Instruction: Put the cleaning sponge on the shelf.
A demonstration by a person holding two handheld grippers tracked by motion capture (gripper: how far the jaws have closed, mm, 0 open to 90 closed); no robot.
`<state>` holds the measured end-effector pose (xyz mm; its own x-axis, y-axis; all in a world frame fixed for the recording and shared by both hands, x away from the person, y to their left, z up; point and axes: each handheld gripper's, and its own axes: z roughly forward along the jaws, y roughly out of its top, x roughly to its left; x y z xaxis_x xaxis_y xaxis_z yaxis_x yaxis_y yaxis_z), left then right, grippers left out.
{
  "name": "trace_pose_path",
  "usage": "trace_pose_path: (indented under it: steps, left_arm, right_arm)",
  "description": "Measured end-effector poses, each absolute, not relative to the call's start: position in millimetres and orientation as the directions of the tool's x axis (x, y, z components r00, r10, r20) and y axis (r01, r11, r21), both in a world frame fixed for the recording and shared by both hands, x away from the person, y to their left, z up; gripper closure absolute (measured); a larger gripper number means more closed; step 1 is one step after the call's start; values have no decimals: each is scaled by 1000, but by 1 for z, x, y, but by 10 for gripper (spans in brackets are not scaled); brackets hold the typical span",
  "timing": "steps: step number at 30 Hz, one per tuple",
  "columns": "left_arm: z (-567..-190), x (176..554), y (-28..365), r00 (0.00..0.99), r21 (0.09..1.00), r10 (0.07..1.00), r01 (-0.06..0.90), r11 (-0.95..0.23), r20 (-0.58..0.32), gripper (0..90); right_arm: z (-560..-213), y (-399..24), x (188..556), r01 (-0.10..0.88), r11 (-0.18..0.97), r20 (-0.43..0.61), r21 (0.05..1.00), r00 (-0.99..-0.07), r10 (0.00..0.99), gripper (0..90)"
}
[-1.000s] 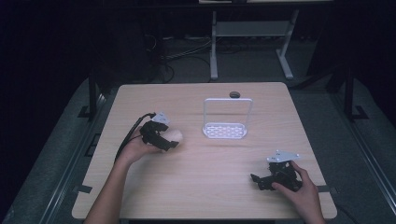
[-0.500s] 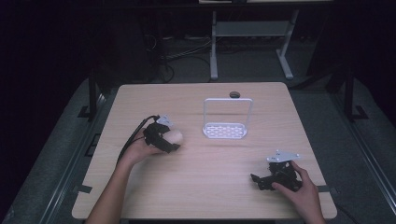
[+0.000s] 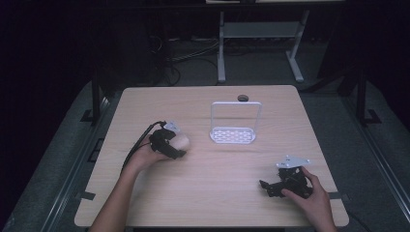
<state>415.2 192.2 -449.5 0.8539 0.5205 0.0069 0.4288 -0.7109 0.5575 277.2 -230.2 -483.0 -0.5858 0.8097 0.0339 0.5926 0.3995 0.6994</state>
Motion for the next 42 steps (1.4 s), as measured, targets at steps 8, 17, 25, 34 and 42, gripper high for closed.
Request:
trace_pose_path:
  steps: [8, 17, 25, 34, 42]
  left_arm:
    - [-448, 414, 193, 860, 565, 511, 423, -708, -3, 279]
    - [-445, 411, 190, 855, 559, 518, 424, -713, 11, 288]
    - [-440, 406, 184, 847, 573, 531, 438, -693, -5, 289]
    - [-433, 399, 175, 840, 594, 542, 444, -671, -16, 290]
    - [-430, 394, 170, 830, 615, 558, 454, -645, -27, 290]
  right_arm:
    - [-483, -230, 277, 592, 400, 34, 699, -586, 810, 0]
    - [-483, -230, 277, 592, 400, 34, 700, -586, 810, 0]
    - [-483, -230, 277, 592, 399, 34, 700, -586, 810, 0]
    - [-483, -230, 277, 593, 399, 34, 699, -586, 810, 0]
    - [-483, -230, 277, 593, 399, 34, 699, -586, 810, 0]
